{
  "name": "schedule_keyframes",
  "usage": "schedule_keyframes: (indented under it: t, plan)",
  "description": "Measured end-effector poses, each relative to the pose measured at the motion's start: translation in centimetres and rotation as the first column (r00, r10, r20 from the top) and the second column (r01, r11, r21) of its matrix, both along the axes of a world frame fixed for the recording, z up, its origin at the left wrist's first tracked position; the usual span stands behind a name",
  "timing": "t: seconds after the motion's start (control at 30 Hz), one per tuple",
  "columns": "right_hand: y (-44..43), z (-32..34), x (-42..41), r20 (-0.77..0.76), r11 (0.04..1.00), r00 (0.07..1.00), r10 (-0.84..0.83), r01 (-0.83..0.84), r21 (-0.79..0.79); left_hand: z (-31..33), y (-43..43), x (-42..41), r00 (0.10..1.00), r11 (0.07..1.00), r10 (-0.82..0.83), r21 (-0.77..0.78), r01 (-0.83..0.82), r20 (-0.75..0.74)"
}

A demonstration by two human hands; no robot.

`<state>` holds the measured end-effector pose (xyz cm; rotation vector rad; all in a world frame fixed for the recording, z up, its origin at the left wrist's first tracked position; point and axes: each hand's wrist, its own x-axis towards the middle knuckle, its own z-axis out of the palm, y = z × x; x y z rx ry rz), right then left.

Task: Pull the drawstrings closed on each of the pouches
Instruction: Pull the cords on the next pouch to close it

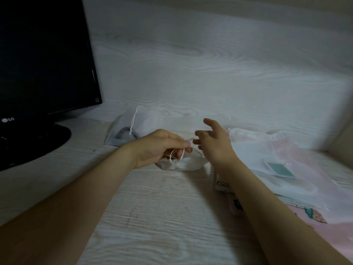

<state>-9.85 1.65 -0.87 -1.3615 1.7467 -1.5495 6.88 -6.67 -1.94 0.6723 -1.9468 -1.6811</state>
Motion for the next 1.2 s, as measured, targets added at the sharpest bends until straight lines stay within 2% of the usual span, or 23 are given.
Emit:
schedule_keyframes:
  t: [0.03, 0.07, 0.13, 0.23, 0.37, 0.47, 0.63, 0.73, 0.8, 0.9, 0.97, 1.03, 1.1, 1.2]
  plan:
    - [0.1, -0.2, 0.0, -0.133, 0.999, 0.991, -0.035, 0.034, -0.01, 0.0, 0.0, 0.0, 1.0, 1.0, 0.006, 0.012, -0.006, -0.005]
    - [0.2, -0.3, 0.1, -0.199, 0.998, 0.978, -0.062, 0.055, -0.038, 0.0, -0.1, 0.1, 1.0, 1.0, 0.014, 0.015, -0.014, -0.012]
    - [0.4, 0.0, 0.2, -0.165, 0.997, 0.985, -0.05, 0.041, -0.06, 0.0, -0.2, 0.1, 0.999, 0.999, 0.033, 0.014, -0.032, -0.027]
    - [0.7, 0.4, 0.8, -0.06, 0.994, 0.993, 0.103, -0.105, -0.03, 0.0, -0.4, 0.1, 0.997, 0.998, 0.06, 0.017, -0.06, -0.054]
    - [1.1, 0.4, 1.3, -0.105, 0.981, 0.975, 0.194, -0.195, -0.003, -0.1, -0.7, 0.5, 0.997, 0.999, 0.053, 0.017, -0.052, -0.058]
    - [1.3, 0.5, 1.3, -0.081, 0.971, 0.968, 0.236, -0.237, -0.006, -0.1, -0.8, 0.5, 0.996, 0.998, 0.053, 0.044, -0.05, -0.068]
    - [0.8, -0.1, 1.2, -0.245, 0.981, 0.954, 0.174, -0.19, -0.042, 0.3, -0.4, 0.3, 0.996, 0.998, 0.038, 0.059, -0.033, -0.084]
    - [0.4, -0.3, 1.1, -0.379, 0.982, 0.922, 0.083, -0.14, -0.126, 0.5, -0.3, 0.1, 0.989, 0.992, 0.103, 0.082, -0.095, -0.104]
    - [0.3, -0.2, 0.9, -0.517, 0.979, 0.856, 0.011, -0.114, -0.166, 0.5, -0.5, 0.1, 0.984, 0.987, 0.145, 0.078, -0.137, -0.101]
    - [0.2, -0.4, 0.8, -0.737, 0.971, 0.674, -0.04, -0.149, -0.189, 0.4, -0.7, 0.3, 0.976, 0.978, 0.207, 0.032, -0.205, -0.07]
    - [-0.2, -0.8, 0.6, -0.854, 0.982, 0.519, -0.04, -0.139, -0.13, 0.5, -0.5, 0.4, 0.97, 0.971, 0.237, -0.022, -0.238, -0.049]
    - [-0.7, -1.1, 0.6, -0.9, 0.996, 0.434, -0.021, -0.07, -0.057, 0.7, -0.1, 0.4, 0.968, 0.962, 0.249, -0.107, -0.25, -0.026]
    - [-0.9, -1.1, 0.7, -0.879, 0.999, 0.475, -0.046, 0.001, -0.051, 0.6, 0.2, 0.2, 0.963, 0.941, 0.268, -0.208, -0.268, -0.03]
    - [-0.9, -1.0, 0.5, -0.755, 0.993, 0.645, -0.116, 0.074, -0.09, 0.1, 0.3, 0.0, 0.952, 0.856, 0.293, -0.42, -0.301, -0.084]
